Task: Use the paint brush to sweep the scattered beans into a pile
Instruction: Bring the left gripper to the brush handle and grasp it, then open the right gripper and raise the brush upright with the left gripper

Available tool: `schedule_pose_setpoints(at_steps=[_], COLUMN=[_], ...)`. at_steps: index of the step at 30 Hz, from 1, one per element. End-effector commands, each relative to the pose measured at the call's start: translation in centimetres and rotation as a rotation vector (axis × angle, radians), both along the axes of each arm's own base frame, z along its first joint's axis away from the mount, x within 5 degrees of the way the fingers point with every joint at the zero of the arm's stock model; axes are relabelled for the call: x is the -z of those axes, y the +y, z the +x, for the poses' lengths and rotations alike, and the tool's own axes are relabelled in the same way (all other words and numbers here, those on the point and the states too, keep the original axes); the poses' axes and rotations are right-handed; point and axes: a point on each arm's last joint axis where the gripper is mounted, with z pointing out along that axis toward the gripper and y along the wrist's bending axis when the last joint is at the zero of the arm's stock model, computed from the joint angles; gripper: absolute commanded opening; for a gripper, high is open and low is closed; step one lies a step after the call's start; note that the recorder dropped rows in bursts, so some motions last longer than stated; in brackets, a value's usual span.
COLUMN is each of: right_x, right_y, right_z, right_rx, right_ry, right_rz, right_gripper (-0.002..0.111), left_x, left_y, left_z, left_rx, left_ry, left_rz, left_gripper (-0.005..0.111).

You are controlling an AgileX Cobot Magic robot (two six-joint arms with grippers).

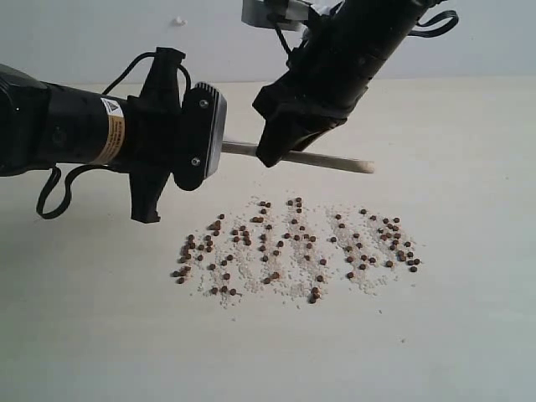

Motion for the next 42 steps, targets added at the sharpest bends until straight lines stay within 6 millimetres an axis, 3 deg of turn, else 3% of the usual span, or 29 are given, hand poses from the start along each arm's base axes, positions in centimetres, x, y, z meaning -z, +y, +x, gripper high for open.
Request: schedule_pose_setpoints(at_steps=[1,5,7,15,17,19,22,24,29,39,42], right_x=[-0.8,-0.9,-1.6,-8.5,-11.3,-12.4,-12.9,-13.5,-15.8,-15.7,-15.1], right_y=[0.4,0.1,-0.1,-2.6,-4.5,-5.4,-6.6,-7.1,-8.3,-8.7,-9.0], right_z=[-0.1,0.0,0.1,-0.8,-2.1,-3.4,-5.0,-6.1,-8.3,-8.6,-8.3], right_rx=[0.020,0.048,0.074,0.272,0.400,0.415,0.424,0.417,0.432,0.439,0.521], right_ry=[0.008,-0.007,-0.045,-0.384,-0.526,-0.595,-0.624,-0.645,-0.729,-0.708,-0.694], right_rz=[0.054,0.025,0.022,0.033,0.027,0.041,0.017,0.024,0.072,0.031,0.028], right_gripper=[0.014,0.040,0.048,0.049,0.049,0.049,0.049,0.049,0.049,0.048,0.042], left_x=[-0.1,-0.1,-0.1,-0.3,-0.9,-1.8,-3.2,-3.4,-1.2,-1.2,-1.4], left_y=[-0.1,0.0,0.0,0.0,0.6,1.3,3.0,4.6,8.2,8.2,8.4], left_z=[0.0,0.1,0.1,0.1,0.4,0.6,0.9,0.8,0.7,0.5,0.4], left_rx=[0.003,-0.009,-0.022,-0.172,-0.321,-0.391,-0.355,-0.303,-0.397,-0.357,-0.338], left_ry=[-0.012,-0.013,-0.008,0.102,0.214,0.335,0.641,0.779,0.800,0.793,0.804], left_rz=[0.009,0.009,0.003,-0.143,-0.310,-0.484,-0.785,-0.893,-0.909,-0.910,-0.927], left_gripper=[0.000,0.000,0.000,0.000,0.000,0.000,0.000,0.000,0.000,0.000,0.000])
